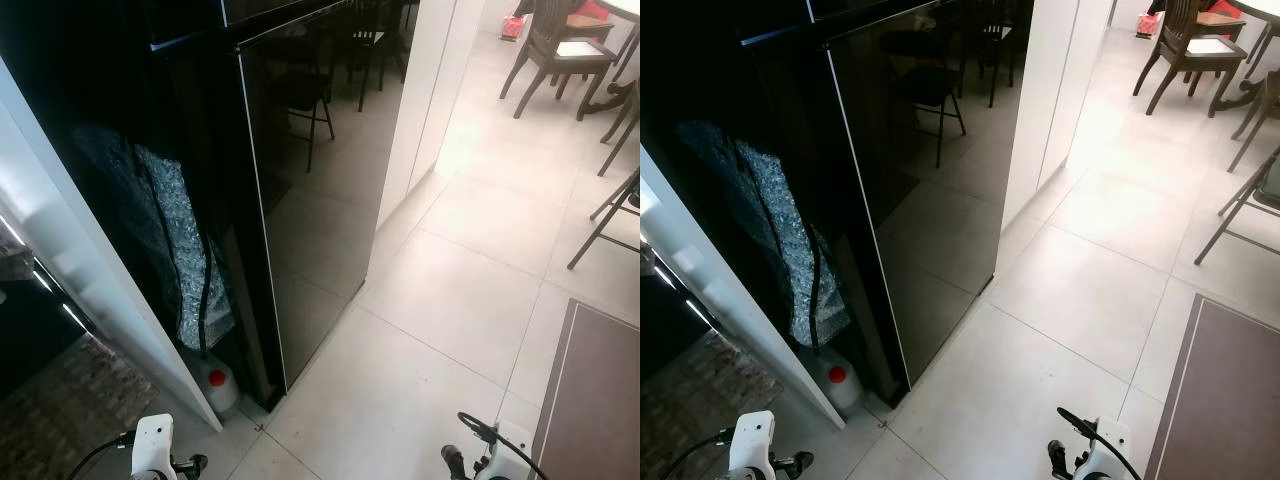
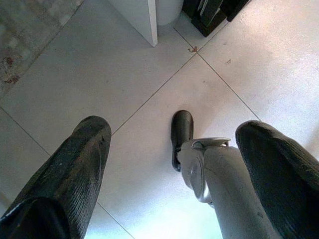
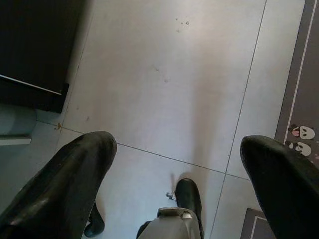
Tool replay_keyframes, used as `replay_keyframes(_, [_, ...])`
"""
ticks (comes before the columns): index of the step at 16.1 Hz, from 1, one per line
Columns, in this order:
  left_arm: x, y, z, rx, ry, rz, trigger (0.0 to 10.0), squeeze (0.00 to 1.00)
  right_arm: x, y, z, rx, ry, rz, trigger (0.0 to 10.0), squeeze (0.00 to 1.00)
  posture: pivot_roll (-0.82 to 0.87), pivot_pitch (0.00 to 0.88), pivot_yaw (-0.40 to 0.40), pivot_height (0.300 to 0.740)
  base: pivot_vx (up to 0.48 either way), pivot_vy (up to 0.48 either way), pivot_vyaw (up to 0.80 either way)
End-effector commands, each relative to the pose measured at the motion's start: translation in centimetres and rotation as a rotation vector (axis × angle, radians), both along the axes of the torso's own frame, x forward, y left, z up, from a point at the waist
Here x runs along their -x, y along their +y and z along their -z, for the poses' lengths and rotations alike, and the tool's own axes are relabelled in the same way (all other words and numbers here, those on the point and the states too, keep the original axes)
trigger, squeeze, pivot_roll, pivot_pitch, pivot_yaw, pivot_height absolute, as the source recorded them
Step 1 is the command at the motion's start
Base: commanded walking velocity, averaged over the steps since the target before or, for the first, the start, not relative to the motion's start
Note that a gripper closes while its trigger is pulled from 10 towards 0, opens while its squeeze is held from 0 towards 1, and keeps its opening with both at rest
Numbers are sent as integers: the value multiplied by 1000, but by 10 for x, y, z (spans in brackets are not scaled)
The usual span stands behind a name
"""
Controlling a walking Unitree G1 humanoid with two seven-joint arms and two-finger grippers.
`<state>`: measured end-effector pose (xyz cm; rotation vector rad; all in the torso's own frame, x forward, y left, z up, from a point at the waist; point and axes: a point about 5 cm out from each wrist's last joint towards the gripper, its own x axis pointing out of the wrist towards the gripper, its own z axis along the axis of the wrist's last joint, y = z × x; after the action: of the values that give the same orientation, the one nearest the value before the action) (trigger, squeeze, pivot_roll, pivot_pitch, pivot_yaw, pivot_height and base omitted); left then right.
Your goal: Restocking fridge
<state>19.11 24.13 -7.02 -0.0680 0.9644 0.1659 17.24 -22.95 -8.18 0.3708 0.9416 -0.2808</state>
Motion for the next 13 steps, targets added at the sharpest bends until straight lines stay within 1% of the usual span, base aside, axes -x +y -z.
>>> replay_keyframes(1, [2, 1, 1, -3, 15, 0, 10000, 0, -2, -1, -1, 4, -6, 9, 10000, 0, -22, 0, -5, 740, 0, 0, 0])
replay_keyframes(13, [1, 2, 0, -8, 17, 2, 10000, 0, -2, -1, -1, 7, -4, 1, 10000, 0, -18, 0, -6, 740, 0, 0, 0])
